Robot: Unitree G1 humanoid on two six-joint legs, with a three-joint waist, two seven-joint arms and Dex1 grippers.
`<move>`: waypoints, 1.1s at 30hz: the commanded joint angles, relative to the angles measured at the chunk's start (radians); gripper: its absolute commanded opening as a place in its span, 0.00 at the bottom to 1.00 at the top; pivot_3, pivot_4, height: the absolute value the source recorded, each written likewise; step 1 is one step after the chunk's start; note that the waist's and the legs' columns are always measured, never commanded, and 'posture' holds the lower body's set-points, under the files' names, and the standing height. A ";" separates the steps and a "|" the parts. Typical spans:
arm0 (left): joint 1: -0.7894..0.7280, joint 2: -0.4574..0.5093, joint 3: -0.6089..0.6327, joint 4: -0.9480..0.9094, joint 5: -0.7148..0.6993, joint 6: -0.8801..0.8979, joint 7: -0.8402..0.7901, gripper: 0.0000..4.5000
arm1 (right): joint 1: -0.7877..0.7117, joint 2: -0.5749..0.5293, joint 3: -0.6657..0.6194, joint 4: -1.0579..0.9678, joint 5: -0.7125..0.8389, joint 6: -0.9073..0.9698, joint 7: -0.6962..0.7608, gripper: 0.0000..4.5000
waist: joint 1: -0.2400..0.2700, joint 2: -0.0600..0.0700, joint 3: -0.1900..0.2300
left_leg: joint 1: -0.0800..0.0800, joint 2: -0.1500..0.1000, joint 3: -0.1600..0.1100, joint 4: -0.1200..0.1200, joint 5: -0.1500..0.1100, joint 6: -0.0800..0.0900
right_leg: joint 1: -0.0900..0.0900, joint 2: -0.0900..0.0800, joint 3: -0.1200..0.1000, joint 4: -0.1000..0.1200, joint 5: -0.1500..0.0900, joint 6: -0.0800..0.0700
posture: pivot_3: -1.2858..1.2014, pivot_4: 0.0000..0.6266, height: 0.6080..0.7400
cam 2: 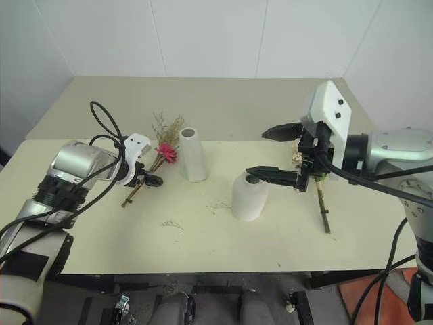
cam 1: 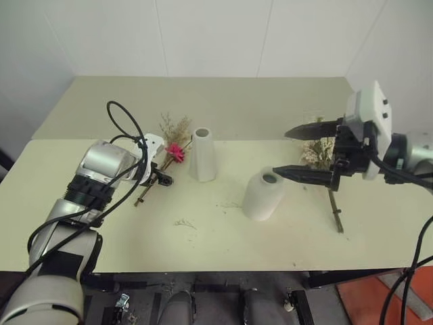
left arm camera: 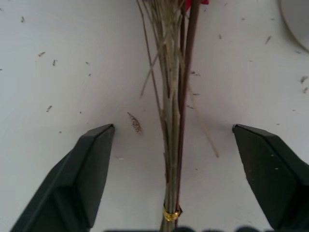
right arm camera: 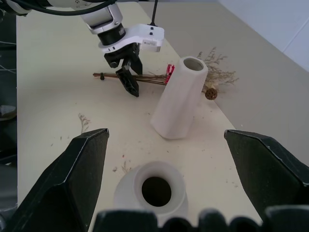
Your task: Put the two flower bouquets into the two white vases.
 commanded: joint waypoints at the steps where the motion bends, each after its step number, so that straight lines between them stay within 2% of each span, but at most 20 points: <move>1: -0.037 -0.015 -0.005 0.036 0.039 -0.023 -0.033 0.66 | 0.012 -0.014 -0.065 -0.037 0.016 0.011 -0.028 1.00 | 0.000 0.000 0.000 | 0.000 0.000 0.000 0.000 0.000 0.000 | 0.000 0.000 0.000 0.000 0.000 0.000 | 0.52 0.24 1.00; 10: -0.055 -0.051 0.016 0.067 0.089 -0.031 -0.071 0.03 | 0.073 -0.013 -0.099 -0.058 0.017 0.016 -0.063 1.00 | 0.000 0.000 0.000 | 0.000 0.000 0.000 0.000 0.000 0.000 | 0.000 0.000 0.000 0.000 0.000 0.000 | 0.52 0.24 1.00; 16: -0.059 -0.064 0.099 0.086 0.117 -0.076 -0.018 0.01 | 0.103 -0.008 -0.106 -0.060 0.013 0.009 -0.078 1.00 | 0.001 0.000 0.000 | 0.000 0.000 0.000 0.001 0.000 0.000 | 0.000 0.000 0.000 0.000 0.000 0.000 | 0.52 0.24 1.00; 19: -0.059 -0.068 0.216 0.083 0.112 -0.164 0.046 0.01 | 0.120 -0.009 -0.117 -0.065 0.014 0.006 -0.086 1.00 | -0.001 0.000 0.000 | -0.001 0.000 0.000 0.001 0.000 0.000 | -0.001 0.000 0.000 0.000 0.000 0.000 | 0.52 0.24 1.00; 21: -0.067 -0.095 0.367 0.108 0.078 -0.291 0.137 0.01 | 0.139 -0.010 -0.132 -0.072 0.008 0.004 -0.097 1.00 | 0.000 0.000 0.000 | -0.001 0.000 0.000 0.001 0.000 0.000 | -0.001 0.000 0.000 0.000 0.000 0.000 | 0.52 0.24 1.00; 22: -0.080 -0.101 0.417 0.134 0.085 -0.419 0.190 0.01 | 0.160 -0.011 -0.152 -0.078 0.003 0.004 -0.104 1.00 | 0.002 0.000 0.000 | -0.001 0.000 0.000 0.001 0.000 0.000 | -0.001 0.000 0.000 0.000 0.000 0.000 | 0.52 0.24 1.00; 25: -0.127 -0.119 0.489 0.224 0.111 -0.718 0.265 0.01 | 0.220 -0.005 -0.202 -0.105 -0.009 -0.002 -0.128 1.00 | 0.009 -0.001 0.000 | -0.001 0.000 0.000 0.001 0.000 0.000 | -0.001 -0.001 -0.001 0.000 0.001 0.000 | 0.52 0.24 1.00; 31: -0.322 -0.186 0.747 0.503 -0.117 -1.018 0.082 0.01 | 0.327 0.024 -0.262 -0.179 -0.020 -0.018 -0.177 1.00 | 0.027 -0.001 0.000 | -0.002 -0.002 0.001 0.002 0.000 0.000 | 0.001 -0.004 -0.003 -0.001 0.002 0.003 | 0.52 0.24 1.00; 33: -0.368 -0.214 0.822 0.557 -0.212 -1.040 -0.046 0.01 | 0.360 0.041 -0.289 -0.208 -0.015 -0.013 -0.200 1.00 | 0.026 -0.001 0.000 | -0.003 -0.003 0.002 0.002 0.000 0.000 | 0.001 -0.005 -0.003 -0.001 0.003 0.004 | 0.52 0.24 1.00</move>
